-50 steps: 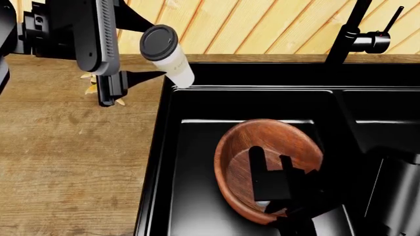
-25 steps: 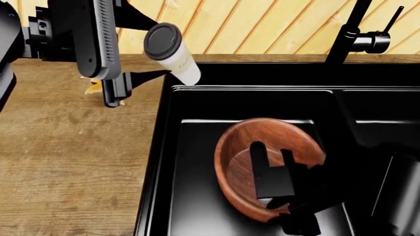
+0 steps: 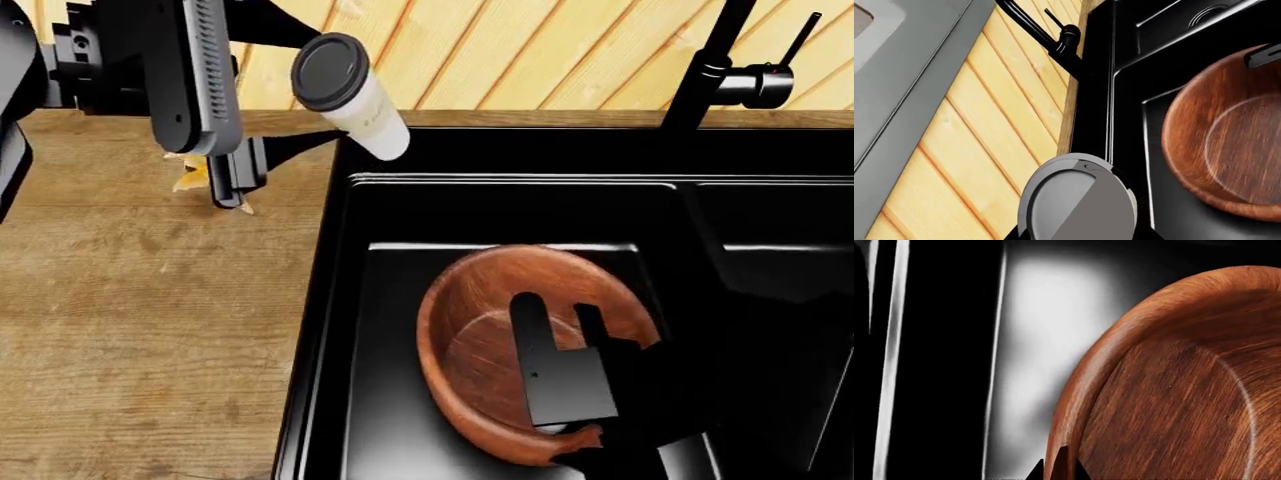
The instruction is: Pick the cup and bowl from the sink and place them on the counter for drying.
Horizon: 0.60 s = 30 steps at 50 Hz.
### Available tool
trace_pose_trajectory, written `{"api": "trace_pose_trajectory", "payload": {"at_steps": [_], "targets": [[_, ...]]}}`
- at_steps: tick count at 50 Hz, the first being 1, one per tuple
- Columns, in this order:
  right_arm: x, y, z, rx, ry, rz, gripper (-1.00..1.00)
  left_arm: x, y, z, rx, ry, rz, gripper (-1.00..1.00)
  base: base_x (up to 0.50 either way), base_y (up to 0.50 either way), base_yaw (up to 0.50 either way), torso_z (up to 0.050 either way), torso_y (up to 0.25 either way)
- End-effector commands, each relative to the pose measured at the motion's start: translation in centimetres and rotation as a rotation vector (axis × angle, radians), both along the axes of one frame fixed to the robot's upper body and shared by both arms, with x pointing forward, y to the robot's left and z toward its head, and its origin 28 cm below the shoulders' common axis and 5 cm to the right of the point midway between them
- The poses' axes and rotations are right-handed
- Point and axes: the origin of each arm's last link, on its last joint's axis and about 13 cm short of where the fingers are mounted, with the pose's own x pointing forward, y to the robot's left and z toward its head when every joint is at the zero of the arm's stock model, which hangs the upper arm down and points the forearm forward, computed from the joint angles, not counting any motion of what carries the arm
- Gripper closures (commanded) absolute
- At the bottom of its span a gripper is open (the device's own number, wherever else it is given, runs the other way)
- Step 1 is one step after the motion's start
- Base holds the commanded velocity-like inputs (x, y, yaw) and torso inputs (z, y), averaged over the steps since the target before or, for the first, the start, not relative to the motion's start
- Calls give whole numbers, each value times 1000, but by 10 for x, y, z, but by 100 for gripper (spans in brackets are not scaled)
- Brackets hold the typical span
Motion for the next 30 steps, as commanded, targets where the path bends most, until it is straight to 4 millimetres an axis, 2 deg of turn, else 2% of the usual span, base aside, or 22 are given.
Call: {"api": "trace_pose_trajectory", "payload": {"at_steps": [1, 8, 15, 20, 21, 22, 30], "targets": [[-12, 1, 15, 0, -40, 25, 100, -10, 8, 31, 11, -26, 17, 100, 0, 0, 0, 0, 0], [-12, 1, 20, 11, -67, 25, 100, -47, 23, 56, 14, -44, 67, 100, 0, 0, 0, 0, 0], [-17, 4, 34, 5, -101, 40, 100, -70, 31, 55, 23, -24, 71, 100, 0, 0, 0, 1, 1], [-28, 6, 53, 2, -138, 46, 100, -88, 36, 59, -9, -12, 74, 100, 0, 0, 0, 0, 0], [-30, 6, 58, 1, -145, 43, 100, -92, 36, 63, -74, -14, 63, 100, 0, 0, 0, 0, 0], [-34, 5, 61, -13, -150, 46, 100, -96, 37, 67, -66, -13, 67, 100, 0, 0, 0, 0, 0], [-49, 6, 86, -42, -179, 57, 100, -109, 40, 69, -53, -22, 87, 100, 0, 0, 0, 0, 1]]}}
